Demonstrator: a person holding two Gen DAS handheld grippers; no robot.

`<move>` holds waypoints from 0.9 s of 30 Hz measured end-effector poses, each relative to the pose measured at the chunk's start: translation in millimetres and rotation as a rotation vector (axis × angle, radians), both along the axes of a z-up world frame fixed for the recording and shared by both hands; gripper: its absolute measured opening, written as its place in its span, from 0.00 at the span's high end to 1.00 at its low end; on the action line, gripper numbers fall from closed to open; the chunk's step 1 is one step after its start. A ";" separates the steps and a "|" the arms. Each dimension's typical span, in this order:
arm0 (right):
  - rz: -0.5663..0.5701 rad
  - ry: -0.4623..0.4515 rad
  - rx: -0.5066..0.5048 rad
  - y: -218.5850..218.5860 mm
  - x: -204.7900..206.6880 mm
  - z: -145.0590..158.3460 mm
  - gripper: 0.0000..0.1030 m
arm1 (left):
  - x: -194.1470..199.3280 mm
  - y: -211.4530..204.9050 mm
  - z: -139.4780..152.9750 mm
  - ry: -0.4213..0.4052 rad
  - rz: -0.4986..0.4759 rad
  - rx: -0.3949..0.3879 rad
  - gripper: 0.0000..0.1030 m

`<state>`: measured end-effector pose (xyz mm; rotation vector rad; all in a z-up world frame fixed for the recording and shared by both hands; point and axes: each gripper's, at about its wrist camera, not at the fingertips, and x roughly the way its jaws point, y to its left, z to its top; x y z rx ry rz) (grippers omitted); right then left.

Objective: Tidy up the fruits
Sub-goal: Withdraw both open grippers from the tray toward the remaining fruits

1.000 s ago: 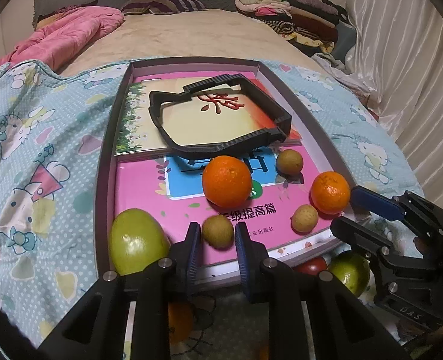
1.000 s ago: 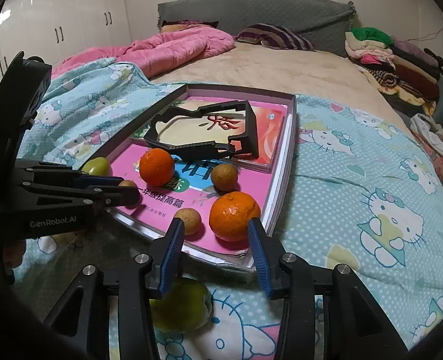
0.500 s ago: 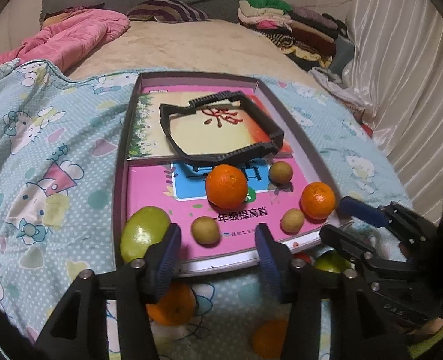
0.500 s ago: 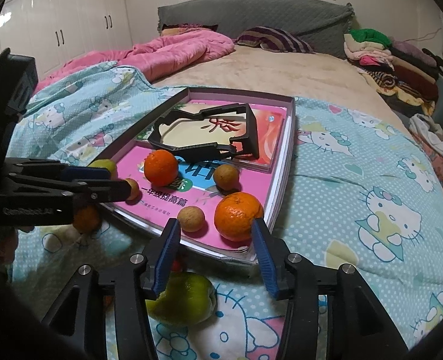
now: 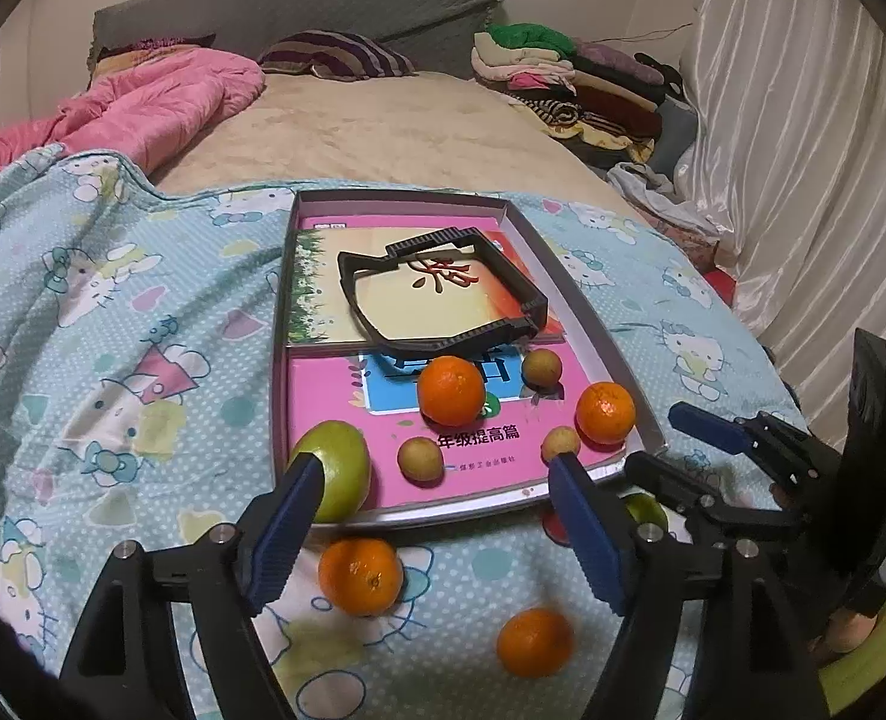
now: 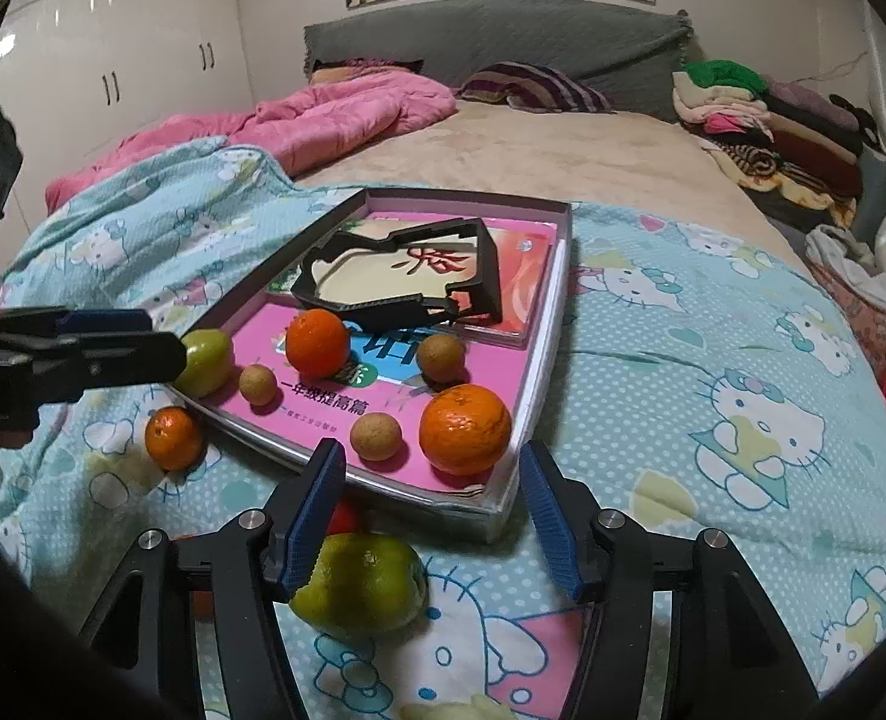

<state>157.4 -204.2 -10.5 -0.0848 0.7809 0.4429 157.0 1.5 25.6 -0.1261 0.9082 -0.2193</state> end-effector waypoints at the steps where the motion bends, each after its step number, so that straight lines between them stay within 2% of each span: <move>1: -0.003 -0.001 0.007 -1.9 -0.7 1.3 0.40 | -1.6 -0.2 0.9 -0.003 0.001 0.004 0.23; 10: -0.037 -0.026 0.036 -16.2 -13.2 13.1 0.34 | -14.7 2.9 6.1 -0.022 0.022 0.022 0.16; 14: -0.043 -0.042 0.048 -19.6 -20.4 20.3 0.34 | -22.8 3.7 10.1 -0.045 0.039 0.044 0.09; 19: -0.047 -0.067 0.062 -22.8 -35.4 27.8 0.28 | -30.7 2.7 12.9 -0.053 0.035 0.047 0.09; 27: -0.047 -0.075 0.062 -25.6 -48.3 30.5 0.27 | -44.1 -2.4 14.0 -0.053 0.014 0.052 0.09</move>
